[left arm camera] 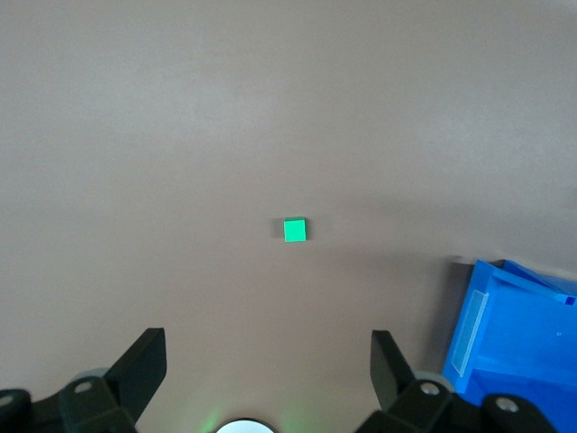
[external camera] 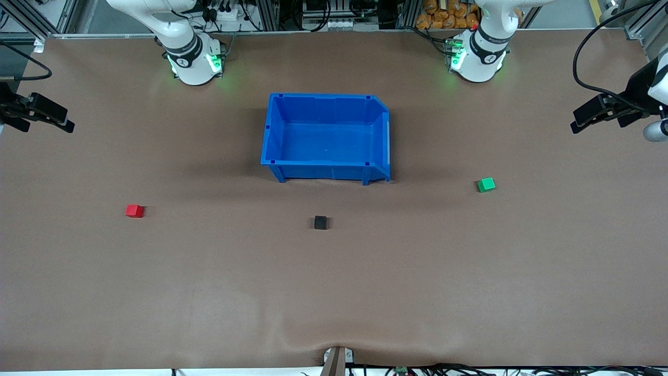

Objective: Attach green and red cubes to black cube
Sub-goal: 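Move the right gripper toward the red cube while the left gripper nears green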

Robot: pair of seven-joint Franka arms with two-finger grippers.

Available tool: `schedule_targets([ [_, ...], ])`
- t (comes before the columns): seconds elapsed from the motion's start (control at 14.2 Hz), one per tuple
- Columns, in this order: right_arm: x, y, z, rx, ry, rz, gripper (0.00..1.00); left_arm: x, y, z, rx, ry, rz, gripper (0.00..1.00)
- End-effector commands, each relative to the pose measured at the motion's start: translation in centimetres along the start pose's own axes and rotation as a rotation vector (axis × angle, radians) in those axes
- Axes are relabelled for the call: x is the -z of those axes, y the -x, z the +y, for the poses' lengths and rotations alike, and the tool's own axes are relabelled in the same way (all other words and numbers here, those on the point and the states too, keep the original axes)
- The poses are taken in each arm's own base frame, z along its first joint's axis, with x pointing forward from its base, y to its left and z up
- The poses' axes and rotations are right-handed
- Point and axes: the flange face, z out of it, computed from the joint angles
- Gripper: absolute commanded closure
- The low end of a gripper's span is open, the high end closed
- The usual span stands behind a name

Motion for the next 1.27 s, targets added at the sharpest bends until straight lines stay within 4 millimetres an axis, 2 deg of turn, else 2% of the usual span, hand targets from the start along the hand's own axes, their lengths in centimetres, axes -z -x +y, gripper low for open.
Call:
schedule_targets([
  [0.0, 0.1, 0.2, 0.1, 0.007, 0.0, 0.012, 0.0, 0.4, -0.2, -0.5, -0.006, -0.017, -0.005, 0.0],
  [0.21, 0.2, 0.5, -0.6, -0.024, 0.0, 0.002, 0.0, 0.1, 0.2, 0.4, -0.015, -0.022, -0.029, 0.0],
  [0.42, 0.0, 0.8, -1.3, -0.032, 0.001, -0.029, 0.0, 0.0, 0.1, -0.3, -0.017, -0.023, -0.038, 0.0],
  [0.71, 0.2, 0.7, -0.7, -0.041, 0.003, -0.041, 0.0, -0.4, 0.1, -0.3, 0.0, -0.022, -0.044, 0.0],
  [1.2, 0.0, 0.4, -1.0, -0.036, 0.004, -0.035, 0.0, -2.0, -0.9, -0.1, -0.005, -0.022, -0.065, 0.0],
])
